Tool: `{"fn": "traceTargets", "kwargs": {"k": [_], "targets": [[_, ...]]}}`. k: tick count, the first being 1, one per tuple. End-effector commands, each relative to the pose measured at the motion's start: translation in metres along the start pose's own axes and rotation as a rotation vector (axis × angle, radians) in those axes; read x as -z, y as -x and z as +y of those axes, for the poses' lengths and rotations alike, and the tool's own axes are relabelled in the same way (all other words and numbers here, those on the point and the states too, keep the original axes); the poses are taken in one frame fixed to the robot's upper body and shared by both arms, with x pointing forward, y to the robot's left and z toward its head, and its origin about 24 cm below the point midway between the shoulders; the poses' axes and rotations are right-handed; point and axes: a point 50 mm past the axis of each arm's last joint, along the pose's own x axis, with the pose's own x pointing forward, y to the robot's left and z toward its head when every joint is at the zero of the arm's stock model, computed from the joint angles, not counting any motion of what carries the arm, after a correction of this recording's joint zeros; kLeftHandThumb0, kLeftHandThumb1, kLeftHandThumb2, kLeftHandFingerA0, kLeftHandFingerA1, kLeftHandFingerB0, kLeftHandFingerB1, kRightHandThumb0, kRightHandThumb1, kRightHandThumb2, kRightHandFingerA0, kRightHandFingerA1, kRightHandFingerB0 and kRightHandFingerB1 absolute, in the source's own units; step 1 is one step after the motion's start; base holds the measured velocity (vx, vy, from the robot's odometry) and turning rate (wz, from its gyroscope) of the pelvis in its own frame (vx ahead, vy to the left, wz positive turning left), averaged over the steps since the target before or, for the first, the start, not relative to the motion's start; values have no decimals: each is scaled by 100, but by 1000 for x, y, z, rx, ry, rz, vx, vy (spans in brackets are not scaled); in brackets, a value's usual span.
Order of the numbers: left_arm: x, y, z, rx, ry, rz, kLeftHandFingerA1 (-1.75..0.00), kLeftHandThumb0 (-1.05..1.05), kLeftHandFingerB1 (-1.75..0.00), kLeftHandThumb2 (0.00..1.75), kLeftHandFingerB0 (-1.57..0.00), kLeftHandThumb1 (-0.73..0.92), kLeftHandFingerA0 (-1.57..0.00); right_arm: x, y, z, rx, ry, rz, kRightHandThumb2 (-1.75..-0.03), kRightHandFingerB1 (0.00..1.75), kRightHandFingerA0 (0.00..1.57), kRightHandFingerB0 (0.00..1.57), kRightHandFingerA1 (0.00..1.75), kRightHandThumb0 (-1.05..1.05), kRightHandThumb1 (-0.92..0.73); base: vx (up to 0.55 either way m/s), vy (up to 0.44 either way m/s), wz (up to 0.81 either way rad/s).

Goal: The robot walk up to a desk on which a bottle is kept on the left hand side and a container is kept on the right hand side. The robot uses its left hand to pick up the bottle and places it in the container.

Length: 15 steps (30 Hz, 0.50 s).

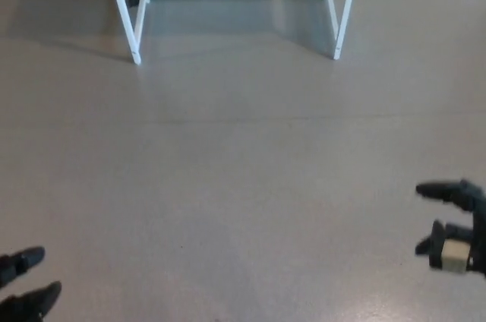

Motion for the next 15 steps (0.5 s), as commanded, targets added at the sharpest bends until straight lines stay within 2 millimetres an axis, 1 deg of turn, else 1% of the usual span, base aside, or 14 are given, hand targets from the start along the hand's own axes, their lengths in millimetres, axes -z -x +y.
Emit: {"fn": "traceTargets", "kwargs": {"k": [1,2,3,4,5,6,7,11,12,14,15], "targets": [[-23,4,11,59,143,-150,-42,-15,-35,57,-39,60,-45,-13,1,-4,41,-135,-60,-158,96,85,32,123,1,-51,165,202,-17],[-23,5,11,62,139,-150,-42,-15,-35,57,-39,60,-45,-13,1,-5,47,-138,-60,-158,96,85,32,123,1,-51,188,237,-17],[-22,5,11,65,137,-149,-42,-15,-35,57,-39,61,-45,-13,1,-5,51,-143,-58,-159,94,79,29,120,3,-53,192,257,-19],[-22,6,11,67,141,-149,-43,-19,-37,60,-38,57,-41,-12,2,-5,55,-145,-56,-159,94,75,28,117,4,-55,259,450,8],[-21,5,11,69,153,-145,-44,-20,-38,60,-40,55,-44,-11,3,-6,64,-143,-50,-158,92,74,29,115,3,-55,271,447,-77],[-21,5,11,71,157,-144,-44,-20,-38,60,-40,55,-43,-11,4,-6,65,-140,-50,-157,93,79,29,118,3,-54,271,447,24],[-21,5,12,73,159,-143,-44,-20,-38,60,-40,55,-43,-11,4,-6,66,-138,-50,-157,93,79,29,118,3,-54,266,399,10],[-22,5,12,87,167,-149,-44,-21,-38,60,-39,55,-43,-11,4,-5,72,-154,-38,-158,91,78,27,117,2,-58,259,133,5],[-22,5,13,90,167,-149,-42,-17,-34,57,-38,59,-45,-11,4,-5,73,-156,-37,-159,91,79,26,118,1,-59,250,54,6],[-22,4,13,95,167,-151,-43,-16,-35,57,-38,58,-45,-10,4,-4,76,-158,-34,-159,91,78,27,117,2,-59,265,6,7],[-22,4,13,95,169,-149,-44,-20,-38,61,-38,56,-42,-10,4,-4,77,-161,-32,-159,91,79,27,118,2,-59,266,2,9]]}}
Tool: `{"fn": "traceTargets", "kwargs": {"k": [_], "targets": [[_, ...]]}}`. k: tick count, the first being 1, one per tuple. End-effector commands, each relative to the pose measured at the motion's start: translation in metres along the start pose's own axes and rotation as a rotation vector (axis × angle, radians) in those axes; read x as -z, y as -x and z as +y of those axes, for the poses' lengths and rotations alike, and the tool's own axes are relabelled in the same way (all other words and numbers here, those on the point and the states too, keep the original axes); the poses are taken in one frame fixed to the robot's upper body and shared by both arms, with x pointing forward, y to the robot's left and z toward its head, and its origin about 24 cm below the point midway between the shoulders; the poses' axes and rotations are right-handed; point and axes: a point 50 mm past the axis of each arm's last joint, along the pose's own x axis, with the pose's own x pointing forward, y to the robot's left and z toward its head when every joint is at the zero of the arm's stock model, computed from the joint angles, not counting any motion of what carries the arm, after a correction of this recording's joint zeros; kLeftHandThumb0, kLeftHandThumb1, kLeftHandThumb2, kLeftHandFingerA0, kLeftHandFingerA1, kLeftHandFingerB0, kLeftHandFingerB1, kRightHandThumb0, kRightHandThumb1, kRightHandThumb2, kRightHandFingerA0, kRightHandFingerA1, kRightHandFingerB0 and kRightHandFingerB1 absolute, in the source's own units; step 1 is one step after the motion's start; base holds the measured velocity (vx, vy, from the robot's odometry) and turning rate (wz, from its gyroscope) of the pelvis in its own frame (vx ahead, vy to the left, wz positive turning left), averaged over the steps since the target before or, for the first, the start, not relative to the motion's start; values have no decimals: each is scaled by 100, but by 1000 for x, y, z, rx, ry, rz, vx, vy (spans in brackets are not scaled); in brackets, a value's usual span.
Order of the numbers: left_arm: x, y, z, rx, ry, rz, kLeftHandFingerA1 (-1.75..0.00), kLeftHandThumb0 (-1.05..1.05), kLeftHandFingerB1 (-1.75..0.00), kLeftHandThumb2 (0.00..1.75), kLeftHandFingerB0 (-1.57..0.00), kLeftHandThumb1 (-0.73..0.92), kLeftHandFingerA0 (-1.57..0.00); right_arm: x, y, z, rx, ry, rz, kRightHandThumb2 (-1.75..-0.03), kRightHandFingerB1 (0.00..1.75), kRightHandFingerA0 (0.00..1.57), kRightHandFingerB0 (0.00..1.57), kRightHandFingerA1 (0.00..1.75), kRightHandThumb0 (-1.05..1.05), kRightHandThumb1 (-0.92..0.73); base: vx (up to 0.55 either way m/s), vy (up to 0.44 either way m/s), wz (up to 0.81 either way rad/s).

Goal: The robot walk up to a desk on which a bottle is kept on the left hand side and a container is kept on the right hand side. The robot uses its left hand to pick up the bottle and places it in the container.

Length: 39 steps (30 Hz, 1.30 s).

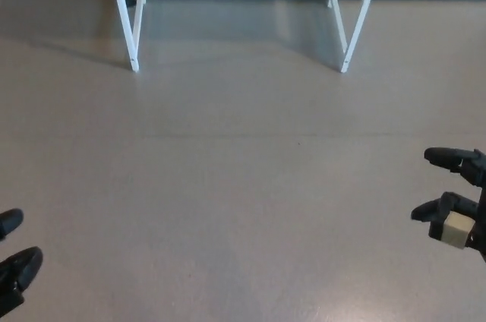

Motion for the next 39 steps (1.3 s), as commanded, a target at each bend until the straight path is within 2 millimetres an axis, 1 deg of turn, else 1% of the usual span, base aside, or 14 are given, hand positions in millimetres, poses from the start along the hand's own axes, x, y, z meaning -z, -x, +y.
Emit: {"fn": "traceTargets", "kwargs": {"k": [1,13,14,15,16,20,21,23,24,28,30,32,33,39], "targets": [[-2,0,1,32,35,-20,-44,-20,-38,61,-38,56,-42,5,3,-7,45,-29,33,-159,91,79,27,118,2,-59,274,-11,16],[0,1,2,46,33,-22,-43,-12,-34,58,-36,63,-43,10,6,-8,47,-14,39,-162,91,72,22,117,-1,-59,393,-190,15],[0,1,2,45,34,-21,-58,-11,-52,90,-24,43,-33,11,7,-8,49,-17,43,-163,90,71,21,116,0,-62,373,-52,-15],[1,1,2,44,34,-18,-44,-18,-36,62,-36,61,-41,11,7,-8,52,-19,50,-164,90,70,21,116,1,-63,335,53,-17],[1,1,2,45,34,-15,-58,-10,-52,90,-23,43,-33,12,8,-8,52,-15,54,-164,90,72,22,116,1,-64,337,63,-23],[4,3,3,49,34,-5,-58,-10,-52,91,-23,45,-33,15,10,-7,57,-13,63,-164,90,74,24,117,5,-65,344,77,-23],[6,5,3,48,40,1,-43,-11,-34,59,-36,64,-43,17,11,-8,58,-9,69,-164,89,74,22,117,4,-66,366,97,-28],[8,7,4,51,41,11,-43,-11,-34,59,-36,65,-43,21,15,-7,60,-8,83,-164,87,74,21,116,5,-68,447,90,-28],[9,8,4,52,39,16,-58,-9,-51,92,-22,47,-34,23,16,-8,65,-12,88,-162,90,76,26,117,3,-68,437,70,6],[9,4,1,55,37,18,-58,-7,-51,93,-22,48,-33,21,16,-10,65,-12,90,-162,86,64,20,110,3,-64,388,84,3],[11,6,1,64,29,20,-44,-11,-34,61,-34,69,-42,24,18,-11,65,1,98,-159,87,67,23,111,2,-61,384,59,13],[11,7,1,71,28,23,-58,-9,-51,93,-21,48,-33,25,19,-12,66,6,101,-159,88,66,24,110,4,-61,394,14,14],[11,6,1,72,28,24,-44,-13,-35,62,-34,68,-43,25,20,-11,67,5,102,-159,88,65,24,110,4,-61,451,-41,22],[17,12,3,69,5,44,-43,-18,-33,60,-35,67,-47,35,28,-11,65,-6,133,-158,88,69,26,110,3,-64,559,-79,27]]}}
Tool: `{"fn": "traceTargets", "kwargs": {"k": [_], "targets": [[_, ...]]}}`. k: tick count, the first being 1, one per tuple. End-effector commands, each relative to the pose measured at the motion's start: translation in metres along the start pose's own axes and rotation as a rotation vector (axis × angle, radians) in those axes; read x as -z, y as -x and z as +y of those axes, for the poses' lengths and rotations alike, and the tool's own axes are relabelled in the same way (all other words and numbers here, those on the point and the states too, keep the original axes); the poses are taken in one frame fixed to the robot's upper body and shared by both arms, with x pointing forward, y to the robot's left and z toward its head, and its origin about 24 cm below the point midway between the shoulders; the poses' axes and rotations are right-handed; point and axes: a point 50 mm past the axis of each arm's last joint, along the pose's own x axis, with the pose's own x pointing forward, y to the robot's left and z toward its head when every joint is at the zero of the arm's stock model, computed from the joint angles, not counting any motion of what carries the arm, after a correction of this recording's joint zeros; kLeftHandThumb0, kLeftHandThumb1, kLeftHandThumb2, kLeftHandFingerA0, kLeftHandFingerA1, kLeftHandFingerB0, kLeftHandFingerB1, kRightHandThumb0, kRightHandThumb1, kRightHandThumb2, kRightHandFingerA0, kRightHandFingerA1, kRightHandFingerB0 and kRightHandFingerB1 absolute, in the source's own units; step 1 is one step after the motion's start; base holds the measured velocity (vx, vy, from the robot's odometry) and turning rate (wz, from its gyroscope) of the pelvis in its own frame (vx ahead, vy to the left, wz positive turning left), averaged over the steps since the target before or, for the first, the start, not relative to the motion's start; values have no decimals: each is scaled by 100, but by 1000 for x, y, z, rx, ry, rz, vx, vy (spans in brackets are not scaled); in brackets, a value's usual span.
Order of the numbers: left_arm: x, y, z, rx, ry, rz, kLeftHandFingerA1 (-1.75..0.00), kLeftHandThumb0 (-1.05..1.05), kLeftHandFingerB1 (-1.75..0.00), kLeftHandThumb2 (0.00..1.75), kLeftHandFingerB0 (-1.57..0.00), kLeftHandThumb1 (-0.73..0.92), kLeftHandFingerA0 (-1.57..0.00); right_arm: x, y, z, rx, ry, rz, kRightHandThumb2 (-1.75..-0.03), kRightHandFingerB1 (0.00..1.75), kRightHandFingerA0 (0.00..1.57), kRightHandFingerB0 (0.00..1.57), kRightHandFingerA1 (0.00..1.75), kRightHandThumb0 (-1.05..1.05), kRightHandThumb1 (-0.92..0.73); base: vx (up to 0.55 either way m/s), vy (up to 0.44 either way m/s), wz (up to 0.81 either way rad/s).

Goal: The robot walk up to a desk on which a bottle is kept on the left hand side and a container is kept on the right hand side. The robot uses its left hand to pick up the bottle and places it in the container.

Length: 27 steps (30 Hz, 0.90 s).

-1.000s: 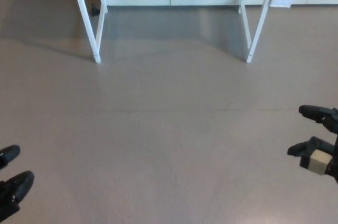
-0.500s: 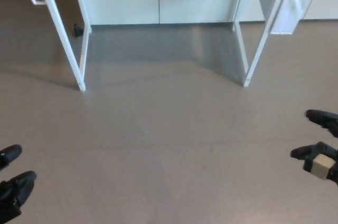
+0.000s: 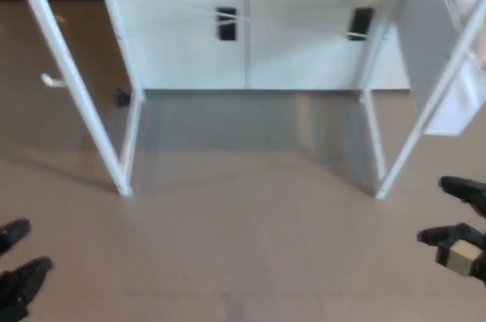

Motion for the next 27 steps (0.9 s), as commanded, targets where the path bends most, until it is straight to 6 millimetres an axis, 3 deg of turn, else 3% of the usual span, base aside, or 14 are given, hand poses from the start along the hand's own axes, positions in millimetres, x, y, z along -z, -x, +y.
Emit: {"fn": "traceTargets", "kwargs": {"k": [1,4,22,25,27], "targets": [[6,8,5,0,-34,17,-44,-18,-34,60,-35,67,-48,13,8,-7,21,-3,50,-158,87,68,25,110,3,-64,523,-50,22],[7,8,5,1,-46,20,-45,-21,-34,59,-36,65,-49,16,10,-8,21,17,59,-157,87,61,26,105,4,-61,498,-17,-1],[-8,5,-4,38,-67,6,-45,-26,-34,60,-35,66,-52,18,15,-10,35,16,67,-157,87,67,30,106,11,-66,508,137,-17],[-12,9,-6,56,-46,9,-46,-28,-34,60,-35,65,-52,22,16,-12,39,7,69,-153,86,69,30,107,8,-60,305,-27,21],[-17,18,-4,71,-17,28,-45,-30,-34,60,-35,65,-49,21,17,-12,44,6,69,-158,87,69,30,108,11,-66,351,-61,49]]}}
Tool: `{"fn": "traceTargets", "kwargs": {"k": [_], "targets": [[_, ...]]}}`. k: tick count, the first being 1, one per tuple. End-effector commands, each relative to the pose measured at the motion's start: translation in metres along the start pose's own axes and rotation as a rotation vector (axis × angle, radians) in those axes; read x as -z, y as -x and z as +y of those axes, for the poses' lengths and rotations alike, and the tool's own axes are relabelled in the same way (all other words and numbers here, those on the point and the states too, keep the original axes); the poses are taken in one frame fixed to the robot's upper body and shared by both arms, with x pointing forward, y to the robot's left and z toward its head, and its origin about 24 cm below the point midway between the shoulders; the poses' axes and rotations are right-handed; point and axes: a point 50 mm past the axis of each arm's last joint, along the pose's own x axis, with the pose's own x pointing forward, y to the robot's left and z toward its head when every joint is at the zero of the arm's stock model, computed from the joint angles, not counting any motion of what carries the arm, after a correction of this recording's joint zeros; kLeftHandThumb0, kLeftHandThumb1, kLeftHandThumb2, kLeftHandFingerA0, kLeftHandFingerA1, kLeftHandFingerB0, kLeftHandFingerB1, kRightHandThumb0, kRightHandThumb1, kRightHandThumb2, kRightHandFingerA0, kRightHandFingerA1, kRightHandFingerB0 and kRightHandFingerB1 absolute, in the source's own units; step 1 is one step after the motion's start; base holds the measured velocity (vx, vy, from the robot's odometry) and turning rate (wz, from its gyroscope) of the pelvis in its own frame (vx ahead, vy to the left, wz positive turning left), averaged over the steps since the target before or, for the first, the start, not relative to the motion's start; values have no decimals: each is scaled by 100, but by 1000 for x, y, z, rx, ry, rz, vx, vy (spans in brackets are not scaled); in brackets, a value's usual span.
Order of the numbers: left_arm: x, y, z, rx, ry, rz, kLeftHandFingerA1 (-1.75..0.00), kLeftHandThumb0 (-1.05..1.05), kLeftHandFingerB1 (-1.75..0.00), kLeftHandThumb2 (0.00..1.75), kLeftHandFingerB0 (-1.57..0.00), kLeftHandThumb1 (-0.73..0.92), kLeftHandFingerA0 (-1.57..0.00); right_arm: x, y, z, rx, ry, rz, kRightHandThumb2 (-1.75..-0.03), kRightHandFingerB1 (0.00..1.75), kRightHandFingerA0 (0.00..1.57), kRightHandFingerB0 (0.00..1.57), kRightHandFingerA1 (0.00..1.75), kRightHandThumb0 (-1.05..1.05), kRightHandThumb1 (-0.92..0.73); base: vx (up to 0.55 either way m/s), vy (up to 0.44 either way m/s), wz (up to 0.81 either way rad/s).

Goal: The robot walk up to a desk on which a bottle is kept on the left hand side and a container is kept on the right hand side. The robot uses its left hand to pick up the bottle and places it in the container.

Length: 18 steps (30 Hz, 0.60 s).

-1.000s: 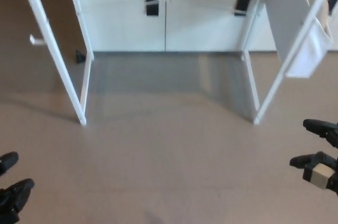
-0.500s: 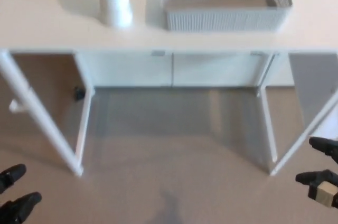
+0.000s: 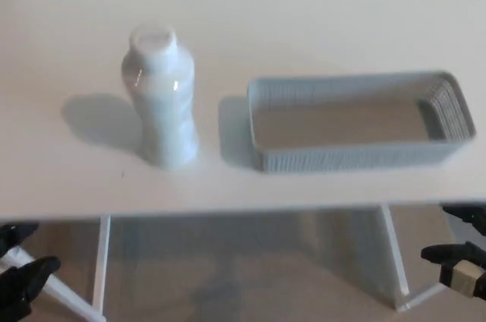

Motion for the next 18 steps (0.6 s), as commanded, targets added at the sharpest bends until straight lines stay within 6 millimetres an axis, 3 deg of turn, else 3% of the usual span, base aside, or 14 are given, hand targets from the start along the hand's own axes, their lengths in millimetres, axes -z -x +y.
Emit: {"fn": "traceTargets", "kwargs": {"k": [1,4,5,6,7,10,12,14,15,16,17,18], "targets": [[-3,13,3,22,62,52,-45,-30,-34,60,-35,65,-49,3,2,-7,33,-6,10,-158,87,69,30,108,11,-66,383,-35,-66],[-4,26,6,41,69,101,-46,-29,-38,58,-44,63,-53,4,4,-8,27,-5,7,-157,89,69,31,109,11,-60,385,22,17],[-2,32,6,50,63,122,-58,-26,-46,57,-49,60,-56,7,8,-10,24,0,14,-159,91,73,33,112,19,-57,376,24,10],[-2,32,6,50,63,122,-58,-26,-46,57,-49,60,-56,7,8,-10,24,0,14,-159,91,73,33,112,19,-57,338,41,-3],[3,49,7,82,43,163,-48,-30,-39,59,-47,66,-54,13,17,-12,10,12,32,-149,84,64,32,102,13,-55,307,64,0],[10,77,8,126,20,223,-47,-30,-39,59,-48,67,-55,22,36,-14,-21,26,60,-149,83,59,29,99,14,-54,295,91,-17],[18,114,12,153,-31,282,-46,-32,-40,59,-52,65,-58,38,70,-18,-52,33,124,-138,80,66,34,97,13,-45,281,114,-25],[22,137,13,165,-15,306,-44,-33,-40,59,-54,66,-59,48,95,-24,-82,57,160,-134,80,64,36,94,12,-39,272,135,-2],[22,141,12,166,-5,314,-44,-31,-40,59,-52,67,-59,49,100,-25,-89,62,172,-175,84,54,18,108,26,6,262,146,-21],[22,150,10,172,10,331,-44,-31,-39,60,-52,68,-58,53,112,-27,-100,72,204,-175,85,56,30,105,29,2,290,145,-29],[25,155,9,184,20,345,-44,-34,-39,60,-51,68,-57,55,120,-28,-116,90,230,-175,82,53,25,101,33,12,287,126,-2],[27,162,8,200,30,360,-44,-34,-39,60,-51,68,-57,57,130,-29,-137,112,261,-175,82,53,25,101,33,12,-104,204,-8]]}}
